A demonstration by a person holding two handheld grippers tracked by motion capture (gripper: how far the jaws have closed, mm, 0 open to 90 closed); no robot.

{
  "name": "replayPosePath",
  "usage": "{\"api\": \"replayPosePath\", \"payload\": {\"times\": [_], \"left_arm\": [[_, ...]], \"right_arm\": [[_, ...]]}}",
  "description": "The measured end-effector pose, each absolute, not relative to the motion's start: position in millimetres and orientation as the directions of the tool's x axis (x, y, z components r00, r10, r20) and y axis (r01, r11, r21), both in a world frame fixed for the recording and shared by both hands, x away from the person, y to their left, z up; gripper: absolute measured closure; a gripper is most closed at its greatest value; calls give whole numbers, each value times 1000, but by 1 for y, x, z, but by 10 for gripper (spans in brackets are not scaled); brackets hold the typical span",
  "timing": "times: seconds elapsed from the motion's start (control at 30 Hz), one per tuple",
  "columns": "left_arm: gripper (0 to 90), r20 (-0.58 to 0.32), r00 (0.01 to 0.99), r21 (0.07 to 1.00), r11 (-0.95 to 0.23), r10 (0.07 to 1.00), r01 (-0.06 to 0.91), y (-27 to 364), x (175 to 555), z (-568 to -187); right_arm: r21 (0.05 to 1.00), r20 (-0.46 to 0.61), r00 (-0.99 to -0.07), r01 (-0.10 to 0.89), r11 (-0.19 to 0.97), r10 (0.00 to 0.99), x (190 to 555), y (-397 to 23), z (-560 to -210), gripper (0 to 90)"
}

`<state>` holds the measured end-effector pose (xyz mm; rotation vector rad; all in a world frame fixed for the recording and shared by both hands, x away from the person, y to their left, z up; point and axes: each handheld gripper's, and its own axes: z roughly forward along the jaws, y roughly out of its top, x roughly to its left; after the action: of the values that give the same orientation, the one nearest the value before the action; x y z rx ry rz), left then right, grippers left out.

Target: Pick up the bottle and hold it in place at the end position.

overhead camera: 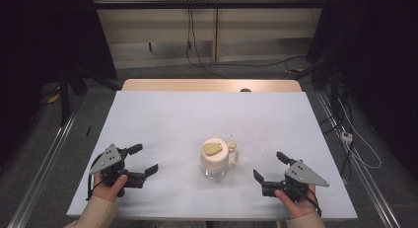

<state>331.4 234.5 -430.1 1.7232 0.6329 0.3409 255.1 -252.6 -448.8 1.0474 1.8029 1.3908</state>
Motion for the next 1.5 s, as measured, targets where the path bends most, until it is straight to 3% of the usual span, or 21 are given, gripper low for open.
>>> {"api": "replayPosePath", "payload": {"times": [0.4,1.03,1.5], "left_arm": [[44,-100,805,962,-151,584,229,235,332,-432],[47,-89,807,956,-176,583,233,232,332,-434],[48,-92,812,955,-180,576,236,229,332,-435]], "right_arm": [[964,36,-528,243,110,849,261,-235,-443,24],[955,53,-670,250,157,741,262,-178,-436,65],[942,91,-671,297,155,736,274,-160,-442,72]]}}
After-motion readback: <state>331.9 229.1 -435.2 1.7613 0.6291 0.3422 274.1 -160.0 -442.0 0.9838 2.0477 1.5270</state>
